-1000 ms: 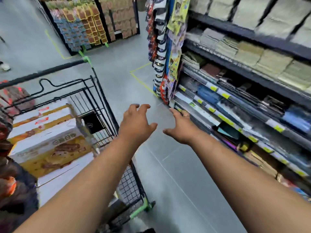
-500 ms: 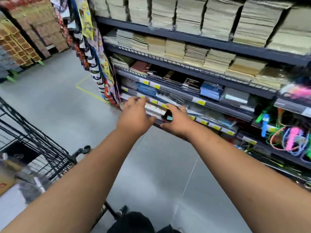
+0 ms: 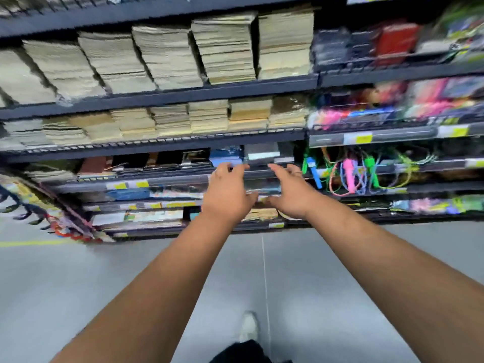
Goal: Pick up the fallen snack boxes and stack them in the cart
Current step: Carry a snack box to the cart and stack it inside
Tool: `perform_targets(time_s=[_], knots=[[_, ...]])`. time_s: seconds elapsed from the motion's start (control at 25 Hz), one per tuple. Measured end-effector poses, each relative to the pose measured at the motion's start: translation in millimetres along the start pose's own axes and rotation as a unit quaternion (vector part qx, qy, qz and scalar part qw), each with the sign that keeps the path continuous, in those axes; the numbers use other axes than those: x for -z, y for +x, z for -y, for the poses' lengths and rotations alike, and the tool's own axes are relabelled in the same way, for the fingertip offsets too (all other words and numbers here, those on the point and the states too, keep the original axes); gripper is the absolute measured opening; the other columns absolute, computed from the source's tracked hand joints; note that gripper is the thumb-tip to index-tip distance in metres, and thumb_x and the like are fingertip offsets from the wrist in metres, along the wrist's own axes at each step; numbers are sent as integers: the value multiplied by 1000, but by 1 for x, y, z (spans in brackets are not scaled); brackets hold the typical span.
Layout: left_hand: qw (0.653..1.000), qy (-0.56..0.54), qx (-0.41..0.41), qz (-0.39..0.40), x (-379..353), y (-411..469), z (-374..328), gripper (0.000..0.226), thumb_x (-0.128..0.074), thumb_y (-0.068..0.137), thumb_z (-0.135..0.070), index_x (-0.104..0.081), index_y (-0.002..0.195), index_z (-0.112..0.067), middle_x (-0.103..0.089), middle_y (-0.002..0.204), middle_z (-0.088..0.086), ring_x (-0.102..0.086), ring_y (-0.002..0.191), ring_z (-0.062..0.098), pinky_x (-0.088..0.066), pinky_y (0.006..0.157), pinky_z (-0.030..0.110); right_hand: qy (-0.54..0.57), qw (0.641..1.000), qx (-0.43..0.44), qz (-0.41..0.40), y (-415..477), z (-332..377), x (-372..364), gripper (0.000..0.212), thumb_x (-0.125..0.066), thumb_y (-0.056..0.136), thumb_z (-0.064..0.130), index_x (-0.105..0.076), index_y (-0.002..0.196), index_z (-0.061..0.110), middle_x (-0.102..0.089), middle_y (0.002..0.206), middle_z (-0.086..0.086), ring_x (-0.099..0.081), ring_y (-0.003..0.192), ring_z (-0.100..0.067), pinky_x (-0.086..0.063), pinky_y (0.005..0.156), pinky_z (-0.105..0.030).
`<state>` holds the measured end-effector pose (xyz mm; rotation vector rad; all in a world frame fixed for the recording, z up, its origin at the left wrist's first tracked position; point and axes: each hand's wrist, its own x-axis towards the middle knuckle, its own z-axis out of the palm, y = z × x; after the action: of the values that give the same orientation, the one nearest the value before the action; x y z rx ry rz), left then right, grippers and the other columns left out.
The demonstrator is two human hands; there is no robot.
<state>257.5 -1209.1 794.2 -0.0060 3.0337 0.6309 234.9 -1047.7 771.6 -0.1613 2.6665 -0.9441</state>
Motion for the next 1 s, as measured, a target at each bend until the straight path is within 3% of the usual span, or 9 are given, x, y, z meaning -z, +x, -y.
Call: perform_targets(time_s=[0.16, 0.28, 0.48, 0.8, 1.0], knots=[[991, 26, -125, 40, -21, 62, -65, 66, -68, 83, -40, -40, 142, -28, -33, 145, 9, -35, 135, 31, -28, 112, 39, 24, 995, -65, -76, 11, -47, 49, 88, -71, 84, 36, -17, 153, 30, -6, 157, -23, -13, 148, -27, -26, 114, -33], [974, 22, -214, 72, -44, 96, -121, 65, -69, 82, -38, -42, 141, -28, -35, 143, 7, -37, 133, 29, -30, 112, 37, 61, 980, -133, -135, 6, -95, 80, 91, -72, 81, 40, -16, 152, 32, -12, 157, -22, -18, 146, -29, -30, 113, -39], [935, 13, -331, 127, -102, 110, -230, 66, -71, 79, -39, -44, 139, -30, -38, 140, 3, -41, 130, 28, -35, 109, 39, 97, 948, -224, -206, -37, -183, 129, 88, -71, 83, 37, -19, 152, 29, -14, 155, -25, -11, 147, -33, -27, 115, -38], [884, -18, -435, 171, -201, 86, -446, 72, -73, 78, -39, -42, 141, -29, -38, 141, 4, -42, 129, 29, -35, 109, 38, 106, 894, -351, -259, -147, -345, 237, 88, -70, 83, 39, -15, 151, 38, -2, 157, -16, -34, 139, -33, -33, 112, -36], [843, -38, -490, 221, -257, 60, -579, 73, -73, 77, -39, -40, 142, -29, -36, 143, 5, -42, 131, 28, -36, 108, 41, 117, 852, -413, -298, -226, -447, 298, 88, -70, 83, 43, -15, 151, 37, -7, 158, -13, -32, 139, -33, -33, 112, -37]])
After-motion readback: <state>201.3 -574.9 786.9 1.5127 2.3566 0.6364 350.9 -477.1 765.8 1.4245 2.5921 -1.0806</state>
